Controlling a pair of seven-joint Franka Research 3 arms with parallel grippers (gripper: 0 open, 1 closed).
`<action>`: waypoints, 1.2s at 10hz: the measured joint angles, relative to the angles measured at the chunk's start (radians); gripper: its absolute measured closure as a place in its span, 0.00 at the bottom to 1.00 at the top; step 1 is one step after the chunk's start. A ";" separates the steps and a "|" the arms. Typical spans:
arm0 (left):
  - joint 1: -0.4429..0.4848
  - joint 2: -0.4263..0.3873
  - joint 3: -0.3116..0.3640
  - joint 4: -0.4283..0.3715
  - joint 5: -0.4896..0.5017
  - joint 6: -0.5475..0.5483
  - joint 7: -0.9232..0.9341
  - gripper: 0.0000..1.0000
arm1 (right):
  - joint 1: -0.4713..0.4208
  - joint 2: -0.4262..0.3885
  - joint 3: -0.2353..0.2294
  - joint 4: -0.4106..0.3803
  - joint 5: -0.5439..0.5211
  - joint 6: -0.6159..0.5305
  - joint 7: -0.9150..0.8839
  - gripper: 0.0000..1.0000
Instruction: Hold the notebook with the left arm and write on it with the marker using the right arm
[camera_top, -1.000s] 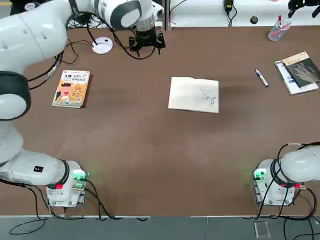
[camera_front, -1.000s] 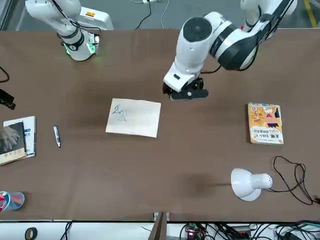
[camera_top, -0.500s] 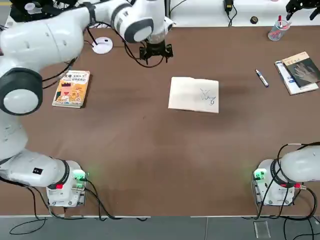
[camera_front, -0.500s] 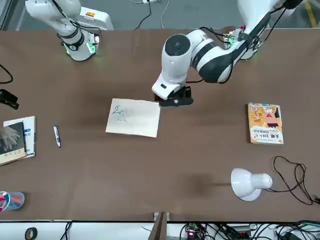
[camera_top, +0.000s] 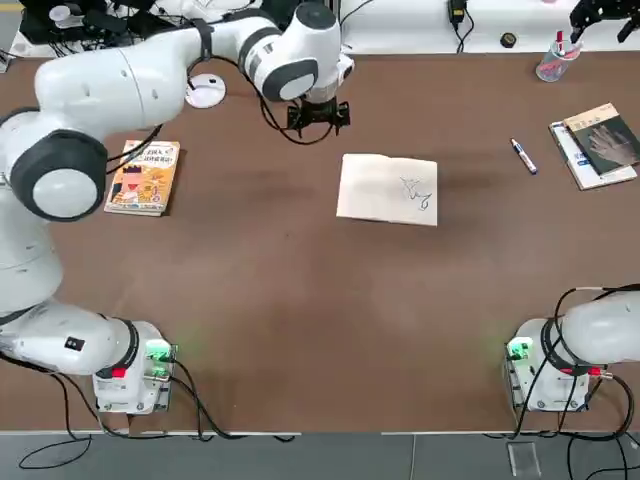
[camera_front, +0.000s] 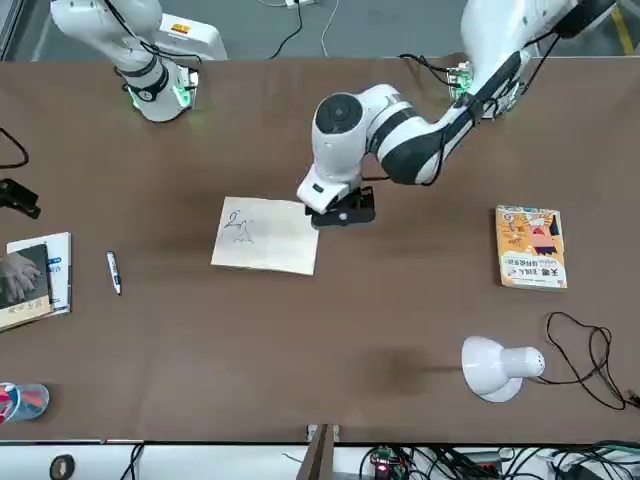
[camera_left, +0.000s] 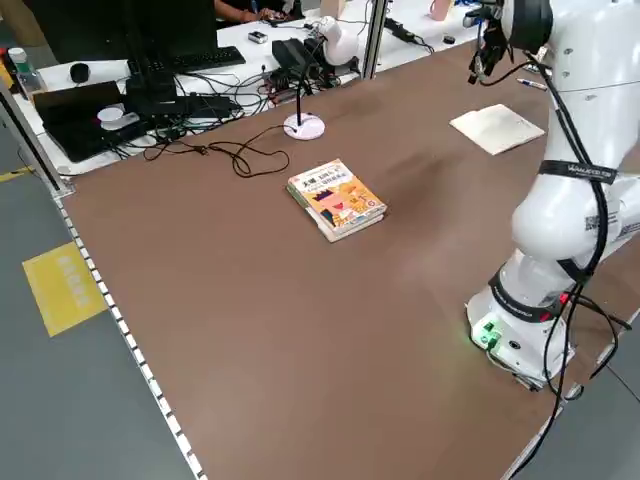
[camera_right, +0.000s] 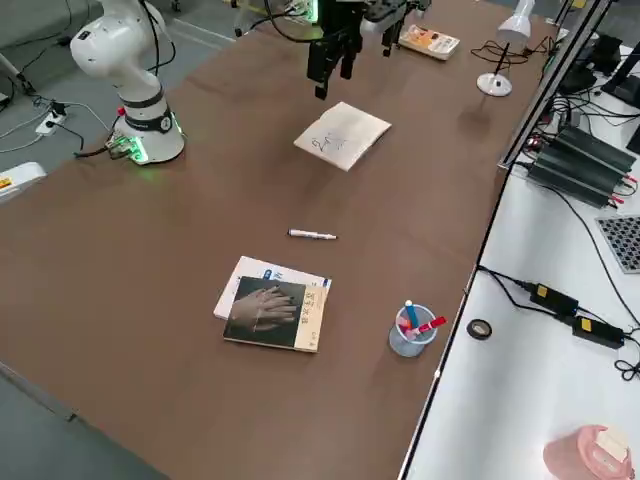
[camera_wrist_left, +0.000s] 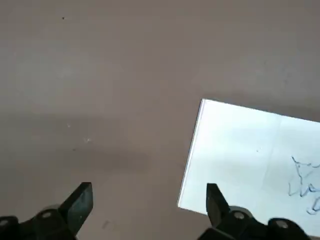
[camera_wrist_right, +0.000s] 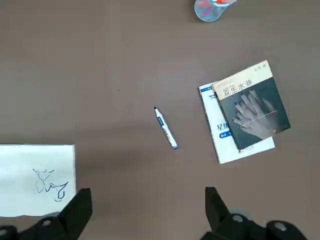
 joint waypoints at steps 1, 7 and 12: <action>0.000 0.016 0.000 0.004 0.013 0.017 -0.009 0.00 | 0.000 0.000 0.000 -0.003 0.000 0.000 0.000 0.00; -0.036 0.095 0.001 0.014 0.085 0.068 -0.085 0.00 | 0.001 0.000 0.000 -0.006 0.000 0.000 0.000 0.00; -0.080 0.127 0.003 0.016 0.114 0.069 -0.086 0.00 | 0.002 0.000 0.000 -0.007 0.000 0.000 0.000 0.00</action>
